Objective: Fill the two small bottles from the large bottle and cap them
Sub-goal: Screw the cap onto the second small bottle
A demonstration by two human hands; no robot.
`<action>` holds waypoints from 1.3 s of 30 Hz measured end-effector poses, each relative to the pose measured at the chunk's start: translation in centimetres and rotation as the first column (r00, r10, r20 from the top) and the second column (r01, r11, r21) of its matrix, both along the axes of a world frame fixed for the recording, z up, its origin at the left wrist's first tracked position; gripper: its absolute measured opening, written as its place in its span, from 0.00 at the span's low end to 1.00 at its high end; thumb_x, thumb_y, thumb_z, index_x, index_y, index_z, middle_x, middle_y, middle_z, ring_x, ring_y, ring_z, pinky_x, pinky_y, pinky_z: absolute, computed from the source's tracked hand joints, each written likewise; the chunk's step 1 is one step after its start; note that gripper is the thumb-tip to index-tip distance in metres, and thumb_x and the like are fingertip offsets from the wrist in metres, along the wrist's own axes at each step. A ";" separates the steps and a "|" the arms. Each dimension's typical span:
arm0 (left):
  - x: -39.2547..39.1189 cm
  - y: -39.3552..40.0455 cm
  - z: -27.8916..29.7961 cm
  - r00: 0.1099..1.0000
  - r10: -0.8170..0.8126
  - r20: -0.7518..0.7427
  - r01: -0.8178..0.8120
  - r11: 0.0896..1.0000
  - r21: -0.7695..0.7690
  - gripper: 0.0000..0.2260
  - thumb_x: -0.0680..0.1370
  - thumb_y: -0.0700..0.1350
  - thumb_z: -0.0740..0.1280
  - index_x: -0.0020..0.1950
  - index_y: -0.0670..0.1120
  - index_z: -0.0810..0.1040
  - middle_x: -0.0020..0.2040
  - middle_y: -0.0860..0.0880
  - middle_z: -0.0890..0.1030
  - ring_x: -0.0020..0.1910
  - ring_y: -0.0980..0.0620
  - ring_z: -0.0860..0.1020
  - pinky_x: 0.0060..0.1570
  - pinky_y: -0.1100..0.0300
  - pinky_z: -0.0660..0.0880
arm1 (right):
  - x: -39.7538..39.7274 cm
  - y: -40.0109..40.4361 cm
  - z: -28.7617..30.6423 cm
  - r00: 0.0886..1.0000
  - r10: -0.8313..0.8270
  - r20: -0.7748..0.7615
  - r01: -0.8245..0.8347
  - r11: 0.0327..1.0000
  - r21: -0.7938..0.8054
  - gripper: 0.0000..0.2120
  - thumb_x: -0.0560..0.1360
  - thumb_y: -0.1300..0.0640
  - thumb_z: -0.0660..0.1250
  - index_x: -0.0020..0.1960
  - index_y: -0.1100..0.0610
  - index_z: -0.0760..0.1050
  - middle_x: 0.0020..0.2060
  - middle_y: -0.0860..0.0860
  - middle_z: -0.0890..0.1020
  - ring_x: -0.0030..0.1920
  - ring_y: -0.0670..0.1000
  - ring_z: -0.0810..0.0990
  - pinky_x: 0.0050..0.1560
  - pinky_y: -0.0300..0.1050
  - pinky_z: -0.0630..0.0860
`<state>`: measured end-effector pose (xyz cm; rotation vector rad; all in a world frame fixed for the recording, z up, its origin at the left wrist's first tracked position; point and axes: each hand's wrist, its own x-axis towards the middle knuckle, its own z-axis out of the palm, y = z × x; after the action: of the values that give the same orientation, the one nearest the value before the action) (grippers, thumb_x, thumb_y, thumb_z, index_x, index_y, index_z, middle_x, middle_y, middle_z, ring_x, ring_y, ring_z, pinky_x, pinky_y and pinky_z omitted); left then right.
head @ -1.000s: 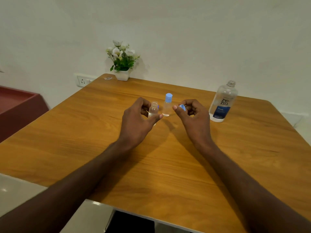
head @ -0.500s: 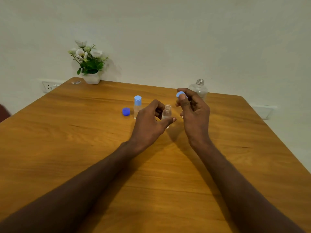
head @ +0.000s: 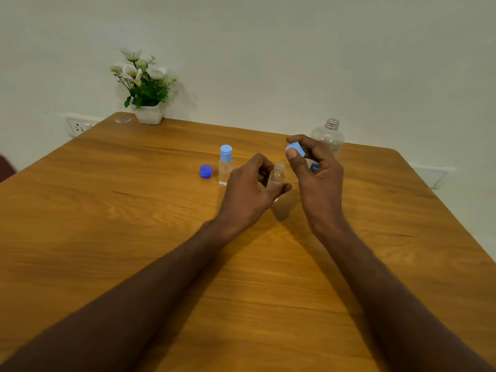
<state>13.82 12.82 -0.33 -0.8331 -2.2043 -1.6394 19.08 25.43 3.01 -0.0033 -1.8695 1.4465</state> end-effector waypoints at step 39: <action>0.3 -0.2 0.1 0.999 0.026 0.035 -0.026 0.999 -0.019 0.15 0.72 0.46 0.81 0.51 0.44 0.78 0.44 0.51 0.84 0.45 0.55 0.82 0.46 0.55 0.81 | 0.0 1.1 -0.5 0.996 0.056 0.062 -0.068 0.974 0.216 0.11 0.78 0.59 0.74 0.60 0.54 0.85 0.55 0.45 0.87 0.57 0.43 0.84 0.53 0.32 0.78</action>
<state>14.10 12.63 -0.23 -0.7824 -2.2480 -1.6363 19.07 26.57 2.48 0.1235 -2.0823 1.2865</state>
